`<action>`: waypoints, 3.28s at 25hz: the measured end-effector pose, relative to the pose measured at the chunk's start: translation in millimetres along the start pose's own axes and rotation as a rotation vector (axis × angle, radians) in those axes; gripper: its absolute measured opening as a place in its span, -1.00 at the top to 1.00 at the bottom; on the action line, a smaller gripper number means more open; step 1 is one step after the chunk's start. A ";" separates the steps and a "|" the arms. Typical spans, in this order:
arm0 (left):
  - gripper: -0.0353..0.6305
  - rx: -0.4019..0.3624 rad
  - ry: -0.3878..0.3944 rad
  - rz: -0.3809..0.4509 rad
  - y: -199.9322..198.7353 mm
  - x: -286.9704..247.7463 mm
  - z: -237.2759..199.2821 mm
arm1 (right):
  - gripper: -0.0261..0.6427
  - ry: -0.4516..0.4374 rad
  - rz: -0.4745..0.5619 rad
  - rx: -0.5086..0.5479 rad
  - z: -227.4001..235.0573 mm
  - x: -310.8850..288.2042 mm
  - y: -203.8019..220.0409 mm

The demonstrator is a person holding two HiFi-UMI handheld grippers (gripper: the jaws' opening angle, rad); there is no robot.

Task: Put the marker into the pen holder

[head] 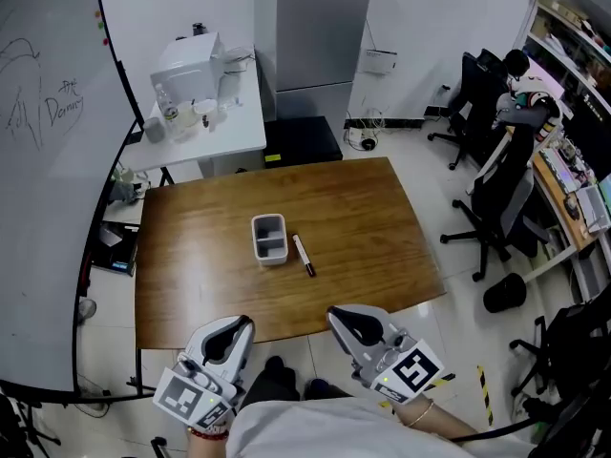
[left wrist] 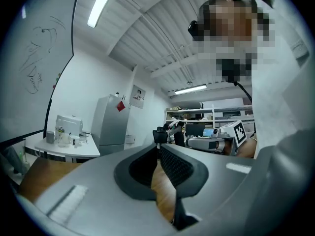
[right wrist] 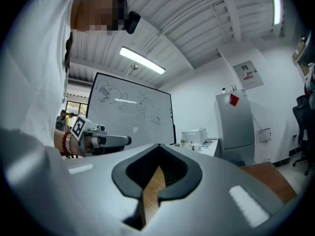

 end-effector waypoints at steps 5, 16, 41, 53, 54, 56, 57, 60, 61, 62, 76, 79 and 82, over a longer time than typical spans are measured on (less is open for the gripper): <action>0.89 0.004 0.055 -0.006 -9.4 -0.5 -45.8 | 0.92 0.039 -0.011 -0.008 -2.5 -40.7 -0.7; 0.89 0.025 0.156 0.036 -6.5 -2.1 -102.3 | 0.92 0.052 -0.120 0.007 -22.9 -90.3 24.9; 0.72 0.032 -0.077 0.013 64.7 -24.0 -163.0 | 0.49 0.124 -0.787 0.124 124.9 -162.6 273.4; 0.72 0.064 -0.066 -0.018 72.7 -33.6 -168.5 | 0.52 0.126 -0.824 0.080 126.0 -167.8 290.3; 0.72 0.065 -0.065 -0.016 72.3 -34.7 -168.6 | 0.52 0.125 -0.823 0.083 126.2 -167.5 290.2; 0.72 0.068 -0.065 -0.015 72.0 -36.1 -168.9 | 0.53 0.120 -0.822 0.082 126.8 -167.7 289.5; 0.72 0.071 -0.065 -0.016 72.4 -36.4 -169.4 | 0.55 0.118 -0.824 0.079 127.3 -168.0 289.2; 0.72 0.079 -0.062 -0.020 74.1 -38.2 -170.5 | 0.64 0.116 -0.831 0.070 129.9 -168.6 289.2; 0.72 0.081 -0.061 -0.020 74.4 -39.0 -170.6 | 0.66 0.116 -0.834 0.069 130.6 -169.0 289.1; 0.72 0.082 -0.060 -0.019 74.5 -39.7 -170.5 | 0.66 0.115 -0.837 0.068 130.9 -169.3 289.0; 0.72 0.092 -0.078 -0.001 75.8 -36.7 -171.0 | 0.72 0.230 -0.746 -0.017 164.2 -151.1 260.3; 0.72 0.087 -0.078 0.009 73.0 -38.8 -170.1 | 0.72 0.200 -0.691 -0.006 164.2 -152.1 233.1; 0.72 0.086 -0.082 0.020 71.6 -38.2 -169.6 | 0.72 0.110 -0.666 0.041 152.2 -155.5 207.9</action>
Point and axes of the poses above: the fingertips, and each gripper's own axes: x backward along the fingers, z to its right, y out of its underside, the point moved 6 cm from there along x, backward along the fingers, and after that the axes turned 10 degrees about y, right-handed, at the moved point
